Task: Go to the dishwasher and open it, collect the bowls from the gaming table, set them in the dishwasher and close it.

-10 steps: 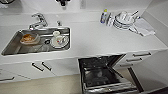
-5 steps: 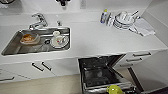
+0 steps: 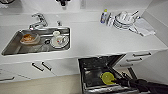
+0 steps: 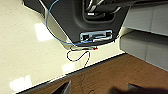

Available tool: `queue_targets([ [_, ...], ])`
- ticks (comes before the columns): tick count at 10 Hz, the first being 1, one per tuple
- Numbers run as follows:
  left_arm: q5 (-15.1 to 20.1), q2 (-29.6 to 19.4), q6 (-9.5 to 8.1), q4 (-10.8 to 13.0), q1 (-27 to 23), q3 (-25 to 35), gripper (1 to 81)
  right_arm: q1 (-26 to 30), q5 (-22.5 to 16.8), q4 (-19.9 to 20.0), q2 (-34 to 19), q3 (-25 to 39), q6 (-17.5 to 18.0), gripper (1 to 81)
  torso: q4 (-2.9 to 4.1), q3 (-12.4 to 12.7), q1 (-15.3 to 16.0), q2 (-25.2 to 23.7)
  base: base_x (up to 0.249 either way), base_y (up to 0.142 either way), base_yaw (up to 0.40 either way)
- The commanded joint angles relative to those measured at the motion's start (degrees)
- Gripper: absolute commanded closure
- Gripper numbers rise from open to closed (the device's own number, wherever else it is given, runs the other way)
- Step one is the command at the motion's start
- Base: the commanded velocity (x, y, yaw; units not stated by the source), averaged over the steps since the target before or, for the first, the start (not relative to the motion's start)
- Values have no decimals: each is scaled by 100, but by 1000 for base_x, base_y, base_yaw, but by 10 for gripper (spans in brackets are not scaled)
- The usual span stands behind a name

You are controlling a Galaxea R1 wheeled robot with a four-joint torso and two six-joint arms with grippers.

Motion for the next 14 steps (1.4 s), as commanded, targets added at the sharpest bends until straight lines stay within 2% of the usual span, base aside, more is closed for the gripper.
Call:
queue_targets([
  [1,281,416,16,78,523,-548,10,1159,-384,586,72,-494,45,811,0,0,0,0,0,0,0],
  [3,316,600,16,78,558,-741,10,1274,-402,638,195,-722,45,811,0,0,0,0,0,0,0],
  [4,325,662,16,69,558,-812,10,1265,-402,647,204,-705,45,10,0,0,0,0,0,0,0],
  [6,316,768,16,60,558,-944,10,1177,-455,656,11,-441,45,10,0,0,0,0,0,0,0],
  [8,281,777,8,-26,558,-979,10,925,-1400,655,-408,-40,-34,10,0,0,0,0,0,0,0],
  [9,281,777,16,-186,558,-979,10,608,-1615,656,-692,191,-52,10,0,0,0,0,0,0,0],
  [12,272,759,25,-212,532,-979,10,-702,-1527,577,-1562,569,-667,10,0,0,0,0,0,0,0],
  [13,263,759,25,-212,532,-979,10,-1201,-1386,550,-1694,561,-790,10,0,0,0,0,0,0,0],
  [14,272,777,34,-203,523,-979,10,-1694,-1039,550,-1799,500,-920,10,0,0,0,0,0,0,0],
])
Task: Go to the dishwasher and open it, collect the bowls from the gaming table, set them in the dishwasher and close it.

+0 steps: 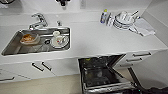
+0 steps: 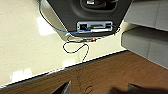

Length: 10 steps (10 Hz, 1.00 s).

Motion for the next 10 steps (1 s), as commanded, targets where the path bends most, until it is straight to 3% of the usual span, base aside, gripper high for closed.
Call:
queue_targets([
  [1,344,-48,40,-4,258,27,10,-1632,615,-5,-910,374,-713,10,0,0,0,0,0,0,0],
  [2,344,-39,40,-4,249,27,10,-2248,1050,-40,-803,152,-829,10,0,0,0,-2,0,0,0],
  [3,344,-22,58,4,249,27,10,-2766,1598,-75,-673,-230,-873,10,0,0,369,-575,0,0,0],
  [5,344,-39,66,30,249,27,10,-3515,2349,-154,-287,-873,-995,10,0,0,450,-709,0,0,0],
  [7,344,-39,84,31,249,27,10,-3867,2684,-373,83,-1288,-1022,10,0,2,692,-1102,0,0,0],
  [10,344,-39,84,39,249,27,10,-4122,2711,-567,365,-1395,-1031,10,0,4,1057,-1690,0,0,0],
])
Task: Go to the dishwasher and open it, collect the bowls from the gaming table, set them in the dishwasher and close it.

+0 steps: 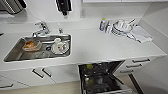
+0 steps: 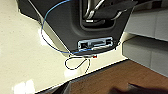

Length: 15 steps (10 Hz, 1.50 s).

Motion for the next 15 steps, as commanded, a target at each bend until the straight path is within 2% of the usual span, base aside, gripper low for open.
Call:
queue_targets([
  [1,340,-57,23,36,245,27,10,-347,127,-405,129,-168,-147,10,0,0,347,-538,0,0,0],
  [8,-11,-75,5,-17,244,-114,10,-383,135,-467,1157,-1266,-112,10,0,9,1244,-1981,0,0,0],
  [12,-11,-75,5,-26,245,-123,10,-75,57,-441,1474,-1407,-67,10,0,13,1766,-2802,0,0,0],
  [15,-11,-66,5,-26,245,-123,10,206,-119,-423,1869,-1872,-59,10,0,15,2133,-3390,0,0,0],
])
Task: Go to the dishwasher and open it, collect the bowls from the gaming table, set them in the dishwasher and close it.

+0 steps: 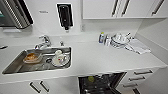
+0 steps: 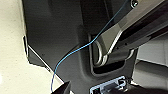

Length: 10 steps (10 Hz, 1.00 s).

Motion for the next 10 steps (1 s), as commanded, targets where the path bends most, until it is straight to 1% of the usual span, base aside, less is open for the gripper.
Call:
queue_targets([
  [1,270,-66,5,-6,87,16,10,553,-577,-50,251,-403,23,10,0,0,363,-564,0,0,0],
  [2,270,-66,-3,-6,79,25,10,710,-657,-49,348,-431,23,10,0,0,470,-735,0,0,0],
  [4,270,-66,-3,-15,79,17,10,1115,-667,3,375,-133,49,10,0,2,743,-1172,0,0,0],
  [5,270,-66,-3,-15,87,17,10,1318,-667,143,323,-1,84,10,0,2,857,-1351,0,0,0],
  [6,270,-75,-3,-6,87,17,10,1494,-667,274,235,165,85,10,0,2,625,-996,0,0,0],
  [8,279,-66,-12,-6,87,25,10,1810,-667,530,-46,570,85,10,0,4,726,-1145,0,0,0],
  [10,288,-66,-12,-6,87,17,10,2003,-658,645,-143,712,85,10,0,4,743,-1163,0,0,0],
])
